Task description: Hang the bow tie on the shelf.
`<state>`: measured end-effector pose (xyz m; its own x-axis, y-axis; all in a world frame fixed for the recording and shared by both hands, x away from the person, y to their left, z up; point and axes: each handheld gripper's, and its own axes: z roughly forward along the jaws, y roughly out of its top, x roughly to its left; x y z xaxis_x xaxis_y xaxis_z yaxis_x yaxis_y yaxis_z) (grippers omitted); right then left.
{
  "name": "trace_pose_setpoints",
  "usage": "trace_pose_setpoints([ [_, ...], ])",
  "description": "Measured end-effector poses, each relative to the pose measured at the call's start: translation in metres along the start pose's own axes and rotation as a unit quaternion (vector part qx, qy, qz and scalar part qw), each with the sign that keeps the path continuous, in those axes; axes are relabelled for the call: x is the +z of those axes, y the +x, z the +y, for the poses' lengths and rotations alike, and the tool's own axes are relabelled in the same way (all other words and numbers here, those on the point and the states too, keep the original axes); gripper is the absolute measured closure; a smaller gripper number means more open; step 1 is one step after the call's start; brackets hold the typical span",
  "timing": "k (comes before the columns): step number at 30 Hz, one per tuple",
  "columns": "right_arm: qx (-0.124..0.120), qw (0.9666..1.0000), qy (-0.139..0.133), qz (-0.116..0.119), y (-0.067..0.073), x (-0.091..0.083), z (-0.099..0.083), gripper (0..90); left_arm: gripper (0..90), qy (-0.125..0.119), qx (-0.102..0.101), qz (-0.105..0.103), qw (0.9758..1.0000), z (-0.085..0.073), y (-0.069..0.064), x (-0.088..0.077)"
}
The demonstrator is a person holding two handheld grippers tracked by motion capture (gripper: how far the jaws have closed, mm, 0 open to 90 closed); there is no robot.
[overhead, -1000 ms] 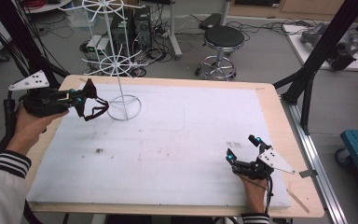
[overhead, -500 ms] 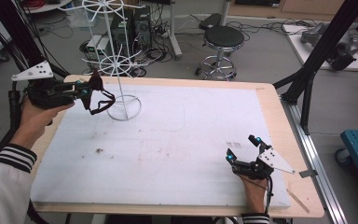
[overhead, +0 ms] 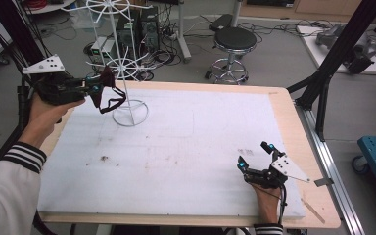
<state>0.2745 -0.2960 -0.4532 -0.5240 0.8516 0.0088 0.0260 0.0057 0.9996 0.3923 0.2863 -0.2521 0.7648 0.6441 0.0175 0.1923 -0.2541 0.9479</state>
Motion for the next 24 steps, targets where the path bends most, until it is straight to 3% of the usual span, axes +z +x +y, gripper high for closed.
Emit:
trace_pose_setpoints([
  [8,0.001,1.0,-0.002,-0.001,0.0,0.0,0.0,0.7,73.7,0.012,0.002,0.004,0.9999,0.004,0.004,0.011],
  [24,0.005,1.0,0.0,0.001,0.0,0.0,0.0,0.7,73.6,0.027,0.001,0.032,0.9991,0.008,0.022,0.026],
])
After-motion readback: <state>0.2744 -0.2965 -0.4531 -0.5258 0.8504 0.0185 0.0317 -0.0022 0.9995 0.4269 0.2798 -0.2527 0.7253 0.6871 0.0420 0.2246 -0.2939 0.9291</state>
